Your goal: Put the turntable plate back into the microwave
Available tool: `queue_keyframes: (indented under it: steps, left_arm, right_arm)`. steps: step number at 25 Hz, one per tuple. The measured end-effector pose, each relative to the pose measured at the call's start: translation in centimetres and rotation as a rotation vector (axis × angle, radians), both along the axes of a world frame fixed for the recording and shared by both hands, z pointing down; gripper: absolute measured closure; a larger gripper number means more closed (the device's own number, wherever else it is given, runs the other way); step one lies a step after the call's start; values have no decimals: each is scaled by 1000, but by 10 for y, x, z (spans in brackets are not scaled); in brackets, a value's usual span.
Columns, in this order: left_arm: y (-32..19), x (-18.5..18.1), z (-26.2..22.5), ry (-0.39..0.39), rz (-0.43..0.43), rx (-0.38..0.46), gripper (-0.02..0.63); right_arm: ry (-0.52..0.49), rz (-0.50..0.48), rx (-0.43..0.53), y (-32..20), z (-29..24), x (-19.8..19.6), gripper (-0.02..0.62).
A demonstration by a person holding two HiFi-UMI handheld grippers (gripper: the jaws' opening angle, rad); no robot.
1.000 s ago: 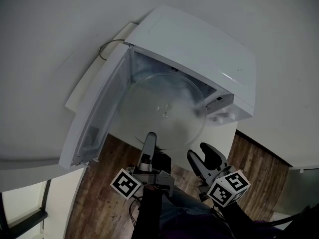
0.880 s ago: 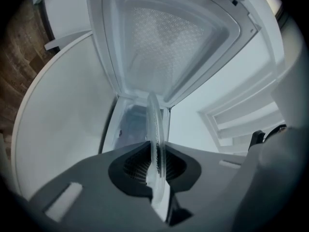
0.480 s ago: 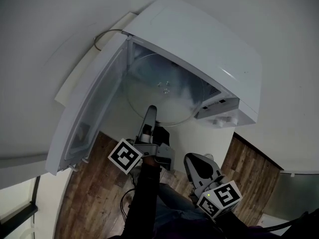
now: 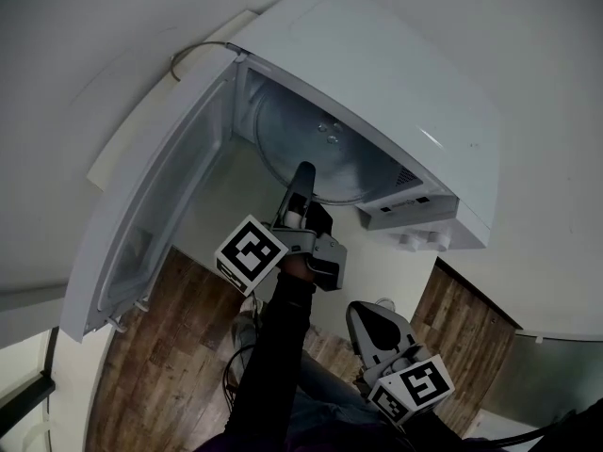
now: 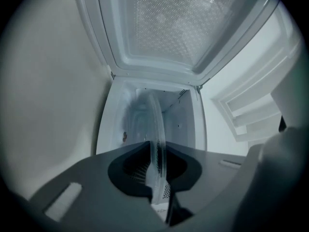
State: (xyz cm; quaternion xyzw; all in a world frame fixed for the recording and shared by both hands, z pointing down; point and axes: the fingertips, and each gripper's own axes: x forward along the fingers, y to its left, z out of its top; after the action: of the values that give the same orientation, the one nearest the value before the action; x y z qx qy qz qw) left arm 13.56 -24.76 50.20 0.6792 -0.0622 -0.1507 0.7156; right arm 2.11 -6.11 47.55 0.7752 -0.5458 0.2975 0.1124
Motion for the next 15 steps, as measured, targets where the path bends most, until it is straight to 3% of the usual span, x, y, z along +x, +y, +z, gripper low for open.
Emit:
queue_keyframes:
  steps: [11, 15]
  left_arm:
    - [-9, 26, 2, -54, 36, 43, 563]
    - [-9, 37, 4, -80, 33, 19, 563]
  right_arm:
    - [-25, -24, -12, 3, 12, 0, 586]
    - [-37, -43, -30, 5, 18, -1, 586]
